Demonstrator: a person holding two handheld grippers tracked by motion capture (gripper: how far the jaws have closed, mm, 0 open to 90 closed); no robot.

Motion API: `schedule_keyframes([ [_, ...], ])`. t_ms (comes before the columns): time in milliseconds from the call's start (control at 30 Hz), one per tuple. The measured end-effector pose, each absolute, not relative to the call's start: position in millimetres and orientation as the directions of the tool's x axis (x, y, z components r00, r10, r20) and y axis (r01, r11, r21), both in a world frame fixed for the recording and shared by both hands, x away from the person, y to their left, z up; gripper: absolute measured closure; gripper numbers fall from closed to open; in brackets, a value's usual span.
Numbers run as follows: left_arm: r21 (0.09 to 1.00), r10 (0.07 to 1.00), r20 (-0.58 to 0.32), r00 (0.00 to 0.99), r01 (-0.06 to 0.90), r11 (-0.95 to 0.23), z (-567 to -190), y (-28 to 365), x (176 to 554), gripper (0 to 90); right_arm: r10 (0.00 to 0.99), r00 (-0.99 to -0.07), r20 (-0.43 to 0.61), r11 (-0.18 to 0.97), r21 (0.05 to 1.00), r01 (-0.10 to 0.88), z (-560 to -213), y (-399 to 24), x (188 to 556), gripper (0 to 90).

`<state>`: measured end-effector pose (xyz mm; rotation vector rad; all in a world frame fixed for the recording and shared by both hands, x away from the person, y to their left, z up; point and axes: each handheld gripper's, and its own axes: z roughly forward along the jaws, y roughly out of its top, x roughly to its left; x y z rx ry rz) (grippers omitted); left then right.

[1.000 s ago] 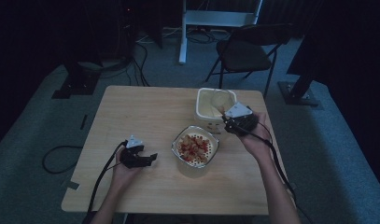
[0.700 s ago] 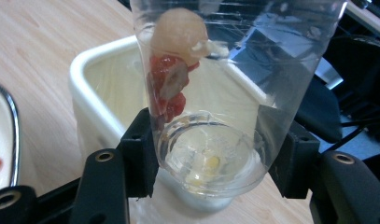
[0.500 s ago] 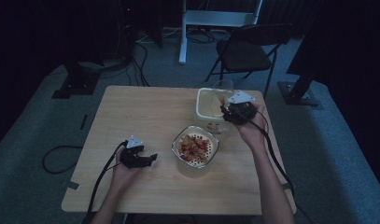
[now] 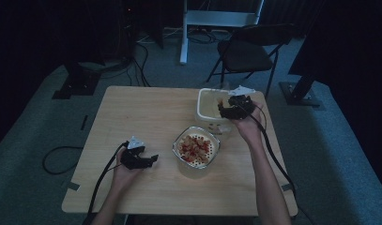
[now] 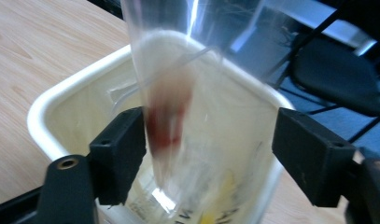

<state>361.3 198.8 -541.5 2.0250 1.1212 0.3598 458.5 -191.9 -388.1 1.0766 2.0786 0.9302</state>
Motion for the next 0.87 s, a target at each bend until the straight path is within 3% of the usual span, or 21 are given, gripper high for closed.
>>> schedule_keyframes([
  [67,0.744,0.811,-0.118,0.572,0.592,-0.310,-541.5,198.8,361.2,24.0,0.858,-0.481,-0.182,0.412,0.803,0.431,-390.0,-191.7,459.4,19.1],
  [567,0.744,0.813,-0.114,0.571,0.592,-0.311,-541.7,198.2,361.1,24.0,0.855,-0.483,-0.187,0.401,0.830,0.388,-379.9,-203.0,440.9,19.5],
  [867,0.743,0.813,-0.115,0.570,0.593,-0.310,-541.6,198.3,361.2,24.0,0.855,-0.483,-0.186,0.404,0.823,0.399,-398.0,-221.9,406.6,22.1],
])
